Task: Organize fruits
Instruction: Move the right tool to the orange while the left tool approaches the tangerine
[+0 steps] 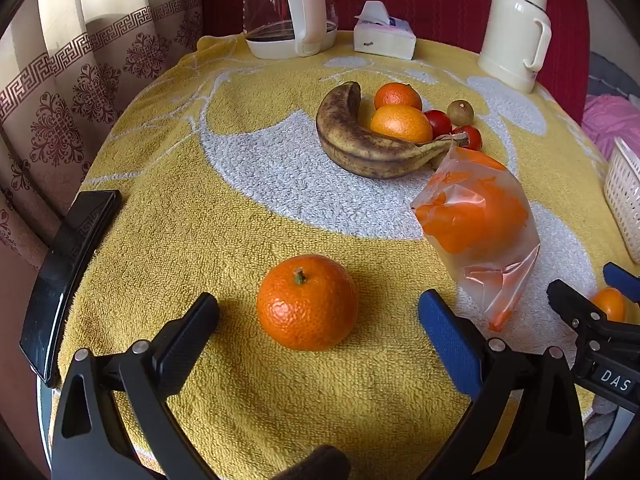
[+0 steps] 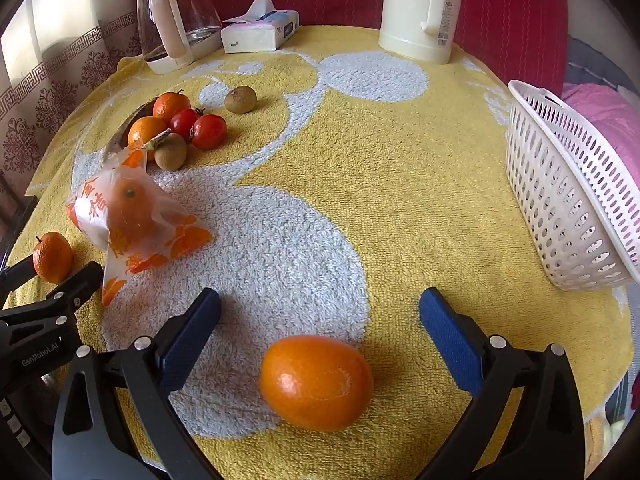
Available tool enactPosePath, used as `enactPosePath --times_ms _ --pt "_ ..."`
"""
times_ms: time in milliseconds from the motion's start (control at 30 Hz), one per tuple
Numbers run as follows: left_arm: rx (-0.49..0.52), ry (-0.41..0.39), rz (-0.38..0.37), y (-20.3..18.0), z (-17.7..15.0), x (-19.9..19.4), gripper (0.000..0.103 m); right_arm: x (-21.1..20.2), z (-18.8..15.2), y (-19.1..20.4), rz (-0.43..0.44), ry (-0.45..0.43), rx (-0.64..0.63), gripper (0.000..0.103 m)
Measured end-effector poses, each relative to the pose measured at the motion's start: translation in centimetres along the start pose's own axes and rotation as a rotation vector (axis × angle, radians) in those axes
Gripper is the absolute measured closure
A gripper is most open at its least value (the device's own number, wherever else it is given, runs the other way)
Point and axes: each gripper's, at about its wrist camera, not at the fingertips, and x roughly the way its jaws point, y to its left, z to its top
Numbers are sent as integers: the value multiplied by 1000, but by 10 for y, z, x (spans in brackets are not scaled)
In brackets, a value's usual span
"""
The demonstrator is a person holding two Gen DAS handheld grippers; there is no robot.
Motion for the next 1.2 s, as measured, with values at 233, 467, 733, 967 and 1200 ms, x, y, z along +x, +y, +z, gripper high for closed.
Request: enactPosePath --times_ms 233,467,733,967,1200 --pt "0 0 0 0 0 0 5 0 1 1 -6 3 -4 2" --pt "0 0 0 0 0 0 5 -1 0 1 -7 2 -4 2" --pt "0 0 0 0 0 0 5 -1 0 -1 -6 1 -4 2" --pt "0 1 0 0 0 0 5 0 -1 0 -5 1 -3 2" --pt "0 0 0 0 0 0 5 -1 0 0 -5 0 -3 2"
